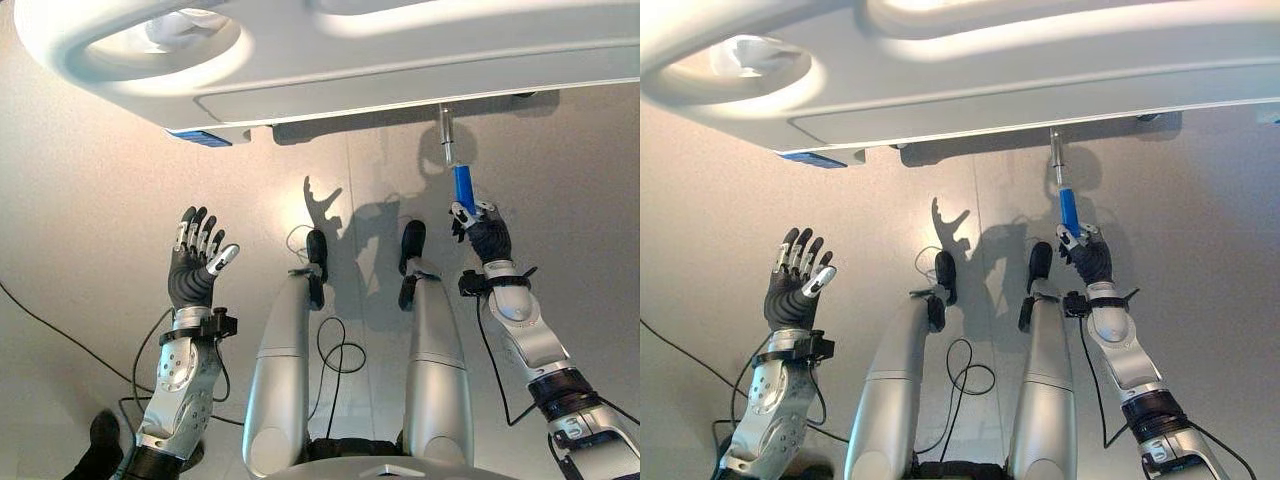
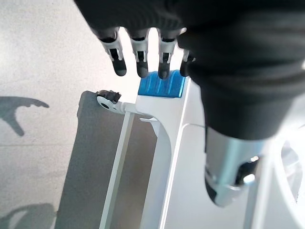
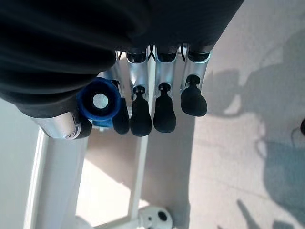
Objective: Raise the hospital bed
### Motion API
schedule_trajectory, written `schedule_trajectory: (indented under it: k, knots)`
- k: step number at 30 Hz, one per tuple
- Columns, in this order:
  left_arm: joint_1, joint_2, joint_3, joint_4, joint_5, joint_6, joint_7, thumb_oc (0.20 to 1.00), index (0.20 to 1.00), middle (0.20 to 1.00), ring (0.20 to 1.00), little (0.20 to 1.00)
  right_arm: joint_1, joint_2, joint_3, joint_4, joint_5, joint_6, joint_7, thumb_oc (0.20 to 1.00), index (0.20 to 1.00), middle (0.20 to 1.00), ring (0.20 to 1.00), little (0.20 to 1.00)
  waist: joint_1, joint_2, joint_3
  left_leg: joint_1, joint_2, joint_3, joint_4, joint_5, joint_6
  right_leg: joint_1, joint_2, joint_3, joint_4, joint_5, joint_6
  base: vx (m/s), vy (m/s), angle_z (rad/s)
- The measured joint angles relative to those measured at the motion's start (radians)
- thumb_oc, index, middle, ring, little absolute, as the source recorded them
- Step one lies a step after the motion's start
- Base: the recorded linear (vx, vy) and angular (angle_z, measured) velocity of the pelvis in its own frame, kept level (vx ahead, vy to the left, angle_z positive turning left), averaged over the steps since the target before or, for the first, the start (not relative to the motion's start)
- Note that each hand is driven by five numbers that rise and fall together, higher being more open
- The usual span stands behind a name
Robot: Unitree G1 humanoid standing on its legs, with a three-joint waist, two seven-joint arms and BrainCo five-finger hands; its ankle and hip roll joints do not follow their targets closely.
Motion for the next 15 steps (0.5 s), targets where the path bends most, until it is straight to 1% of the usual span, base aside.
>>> schedule_trajectory:
  k: [2, 3, 4, 5, 7, 11, 14, 15]
  knots:
    - [0.007, 0.004, 0.003, -0.006, 0.000, -0.001, 0.000, 1.000, 1.000, 1.000, 1.000, 1.000, -0.015, -0.002, -0.003, 0.034, -0.026, -0.012, -0.006, 0.200, 0.200, 0.200, 0.200, 0.200, -0.004, -0.006, -0.001, 0.000, 0.002, 0.001, 0.001, -0.006, 0.004, -0.002, 0.001, -0.001, 0.000, -0.001, -0.003, 0.00, -0.005, -0.05]
    - [0.013, 0.010, 0.003, -0.009, 0.000, -0.001, -0.004, 1.000, 1.000, 1.000, 1.000, 1.000, -0.027, -0.004, -0.014, 0.066, -0.036, -0.017, -0.021, 0.200, 0.200, 0.200, 0.200, 0.200, -0.002, -0.015, -0.001, 0.006, 0.005, 0.002, 0.002, -0.010, 0.002, 0.002, 0.003, -0.001, -0.003, 0.000, -0.003, 0.01, -0.011, -0.12]
    - [0.014, 0.013, 0.004, -0.009, 0.000, -0.004, -0.005, 1.000, 1.000, 1.000, 1.000, 1.000, -0.040, -0.007, -0.017, 0.083, -0.044, -0.017, -0.026, 0.200, 0.200, 0.200, 0.200, 0.200, 0.001, -0.019, -0.003, 0.004, 0.009, 0.007, 0.002, -0.005, -0.002, 0.000, 0.004, 0.000, -0.009, 0.007, -0.003, -0.06, -0.018, -0.15]
    - [0.015, 0.014, 0.008, -0.012, 0.000, -0.004, -0.007, 1.000, 1.000, 1.000, 1.000, 1.000, -0.056, -0.012, -0.026, 0.105, -0.053, -0.017, -0.037, 0.200, 0.200, 0.200, 0.200, 0.200, 0.001, -0.023, -0.002, 0.002, 0.014, 0.012, 0.001, -0.010, 0.005, -0.002, 0.004, -0.002, -0.013, 0.009, -0.003, 0.01, -0.018, -0.11]
    - [0.017, 0.014, 0.008, -0.017, 0.000, -0.004, -0.008, 1.000, 1.000, 1.000, 1.000, 1.000, -0.088, -0.029, -0.024, 0.170, -0.075, -0.015, -0.043, 0.200, 0.200, 0.200, 0.200, 0.200, 0.000, -0.026, -0.002, 0.007, 0.014, 0.014, 0.002, -0.012, 0.005, 0.002, 0.002, -0.003, -0.016, 0.011, -0.003, 0.04, -0.014, -0.06]
    - [0.019, 0.015, -0.001, -0.011, 0.000, -0.006, -0.010, 1.000, 1.000, 1.000, 1.000, 1.000, -0.111, -0.041, -0.025, 0.200, -0.094, -0.012, -0.070, 0.200, 0.200, 0.200, 0.200, 0.200, 0.001, -0.029, -0.001, -0.007, 0.014, 0.022, 0.002, -0.003, 0.005, -0.010, 0.003, 0.002, -0.026, 0.026, -0.003, -0.01, 0.003, -0.04]
    - [0.020, 0.015, -0.003, -0.012, 0.000, -0.001, -0.010, 1.000, 1.000, 1.000, 1.000, 1.000, -0.200, -0.042, -0.023, 0.339, -0.113, -0.010, -0.088, 0.200, 0.200, 0.200, 0.200, 0.200, 0.000, -0.028, -0.001, -0.012, 0.012, 0.021, 0.004, -0.012, 0.008, -0.014, 0.000, 0.002, -0.027, 0.025, -0.002, 0.02, 0.005, -0.02]
    - [0.021, 0.017, -0.002, -0.013, 0.000, -0.006, -0.015, 1.000, 1.000, 1.000, 1.000, 1.000, -0.210, -0.048, -0.024, 0.362, -0.113, 0.002, -0.096, 0.200, 0.200, 0.200, 0.200, 0.200, 0.009, -0.028, -0.003, -0.006, 0.012, 0.024, 0.004, -0.008, 0.003, -0.010, 0.002, 0.004, -0.029, 0.029, -0.003, 0.00, 0.000, 0.00]
